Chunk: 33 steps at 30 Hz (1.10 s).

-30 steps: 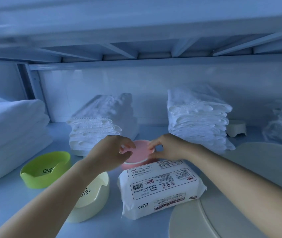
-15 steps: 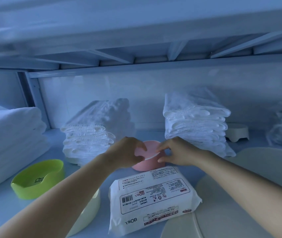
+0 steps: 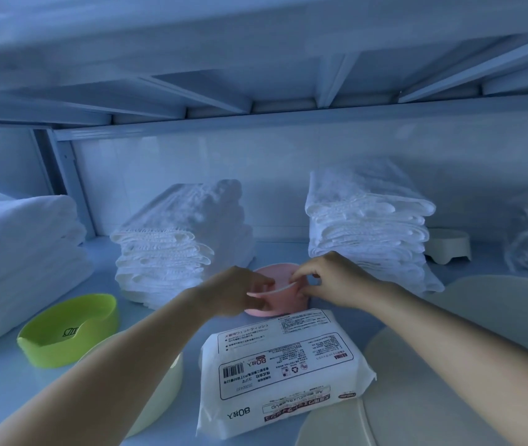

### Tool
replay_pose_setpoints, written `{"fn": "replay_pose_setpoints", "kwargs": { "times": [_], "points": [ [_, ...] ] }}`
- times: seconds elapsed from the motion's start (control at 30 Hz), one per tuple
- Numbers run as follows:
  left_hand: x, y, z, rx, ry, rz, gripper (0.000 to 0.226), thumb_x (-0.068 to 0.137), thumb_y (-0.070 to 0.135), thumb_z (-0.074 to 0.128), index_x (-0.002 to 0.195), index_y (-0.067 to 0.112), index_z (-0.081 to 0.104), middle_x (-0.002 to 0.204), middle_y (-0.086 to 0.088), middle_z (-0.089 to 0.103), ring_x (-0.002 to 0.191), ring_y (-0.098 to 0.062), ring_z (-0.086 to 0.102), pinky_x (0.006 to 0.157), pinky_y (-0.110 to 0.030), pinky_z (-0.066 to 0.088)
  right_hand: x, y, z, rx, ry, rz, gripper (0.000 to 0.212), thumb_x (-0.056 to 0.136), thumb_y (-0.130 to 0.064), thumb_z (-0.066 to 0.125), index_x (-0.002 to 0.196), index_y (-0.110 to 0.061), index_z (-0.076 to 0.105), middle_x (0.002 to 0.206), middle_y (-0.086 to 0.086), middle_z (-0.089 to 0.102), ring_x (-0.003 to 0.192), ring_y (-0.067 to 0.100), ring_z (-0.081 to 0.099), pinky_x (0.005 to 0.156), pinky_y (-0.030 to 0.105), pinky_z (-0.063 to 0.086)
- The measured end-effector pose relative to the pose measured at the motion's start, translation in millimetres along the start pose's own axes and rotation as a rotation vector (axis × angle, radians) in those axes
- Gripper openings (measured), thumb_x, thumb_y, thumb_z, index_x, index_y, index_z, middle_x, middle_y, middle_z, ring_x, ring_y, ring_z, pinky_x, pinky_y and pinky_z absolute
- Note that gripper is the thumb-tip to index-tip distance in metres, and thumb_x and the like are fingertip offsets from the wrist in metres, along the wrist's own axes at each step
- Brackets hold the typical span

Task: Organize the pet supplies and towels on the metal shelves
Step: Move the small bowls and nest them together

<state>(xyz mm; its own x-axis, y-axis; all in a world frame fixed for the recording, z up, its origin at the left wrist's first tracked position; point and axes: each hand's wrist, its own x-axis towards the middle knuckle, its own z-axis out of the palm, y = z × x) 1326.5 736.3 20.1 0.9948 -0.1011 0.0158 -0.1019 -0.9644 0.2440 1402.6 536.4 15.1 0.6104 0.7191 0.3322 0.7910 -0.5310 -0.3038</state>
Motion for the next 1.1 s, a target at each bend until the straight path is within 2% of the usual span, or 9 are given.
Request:
{"fn": "replay_pose_setpoints", "kwargs": {
  "times": [0.03,0.1,0.2,0.43,0.53,0.73,0.9,1.0,1.1],
  "points": [
    [-1,0,-1,-0.020,0.008,0.003,0.054,0.086,0.034,0.064,0.136,0.027,0.046,0.135,0.003,0.053,0.118,-0.013,0.050,0.084,-0.015,0.031,0,2,0,0.015,0.011,0.008,0.028,0.081,-0.021,0.071,0.109,-0.024,0.070,0.109,-0.007,0.069,0.092,0.006,0.059,0.078,0.010,0.041],
    [-2,0,-3,-0.029,0.024,0.008,0.050,0.088,0.035,0.062,0.135,0.027,0.048,0.133,0.002,0.054,0.115,-0.014,0.050,0.080,-0.014,0.029,-1,4,0,0.042,0.023,0.019,0.033,0.079,-0.025,0.074,0.112,-0.024,0.068,0.110,-0.006,0.069,0.095,0.012,0.060,0.084,0.023,0.047],
    [-2,0,-6,-0.003,0.036,0.020,0.047,0.089,0.039,0.059,0.134,0.030,0.049,0.129,0.002,0.057,0.112,-0.015,0.052,0.081,-0.019,0.033,-5,5,-2,0.060,0.010,0.027,0.049,0.073,-0.028,0.079,0.119,-0.024,0.064,0.115,-0.005,0.066,0.100,0.016,0.059,0.090,0.033,0.048],
    [0,-2,-9,-0.015,0.056,0.009,0.044,0.088,0.042,0.058,0.131,0.034,0.051,0.125,0.002,0.060,0.111,-0.016,0.054,0.092,-0.025,0.040,-11,7,1,0.007,0.016,-0.032,0.071,0.067,-0.028,0.083,0.131,-0.024,0.053,0.128,-0.008,0.057,0.117,0.008,0.051,0.100,0.020,0.038],
    [-1,-2,-8,-0.012,0.057,0.008,0.044,0.089,0.042,0.057,0.132,0.034,0.051,0.124,0.002,0.060,0.109,-0.017,0.055,0.088,-0.023,0.039,-9,4,1,-0.038,-0.024,-0.084,0.074,0.069,-0.026,0.082,0.135,-0.027,0.048,0.135,-0.010,0.052,0.122,0.007,0.047,0.104,0.021,0.034],
    [-4,-5,-5,-0.052,0.078,-0.009,0.043,0.090,0.045,0.055,0.131,0.035,0.051,0.124,0.001,0.061,0.108,-0.016,0.055,0.084,-0.022,0.038,-9,-2,-5,-0.112,-0.095,-0.139,0.075,0.075,-0.020,0.076,0.139,-0.035,0.040,0.136,-0.010,0.049,0.120,0.010,0.047,0.100,0.024,0.038],
    [-8,-6,-7,-0.044,0.091,0.003,0.039,0.090,0.046,0.053,0.128,0.035,0.054,0.120,0.003,0.063,0.108,-0.017,0.057,0.090,-0.026,0.042,-6,2,-4,-0.127,-0.084,-0.148,0.072,0.073,-0.025,0.075,0.137,-0.035,0.043,0.128,-0.010,0.054,0.113,0.011,0.051,0.096,0.027,0.042],
    [-13,-4,-8,-0.107,0.173,0.044,0.030,0.093,0.037,0.052,0.123,0.032,0.058,0.114,0.009,0.064,0.103,-0.011,0.057,0.080,-0.021,0.038,-3,3,-7,-0.133,-0.058,-0.162,0.074,0.073,-0.033,0.077,0.138,-0.033,0.043,0.129,-0.011,0.054,0.114,0.009,0.050,0.096,0.023,0.040],
    [-17,-2,-12,-0.129,0.285,0.069,0.035,0.091,0.032,0.055,0.126,0.032,0.055,0.120,0.011,0.060,0.103,-0.007,0.054,0.078,-0.017,0.036,0,-1,-8,-0.115,-0.034,-0.166,0.077,0.070,-0.043,0.078,0.138,-0.033,0.042,0.124,-0.010,0.057,0.108,0.010,0.052,0.093,0.024,0.041]
  ]
}}
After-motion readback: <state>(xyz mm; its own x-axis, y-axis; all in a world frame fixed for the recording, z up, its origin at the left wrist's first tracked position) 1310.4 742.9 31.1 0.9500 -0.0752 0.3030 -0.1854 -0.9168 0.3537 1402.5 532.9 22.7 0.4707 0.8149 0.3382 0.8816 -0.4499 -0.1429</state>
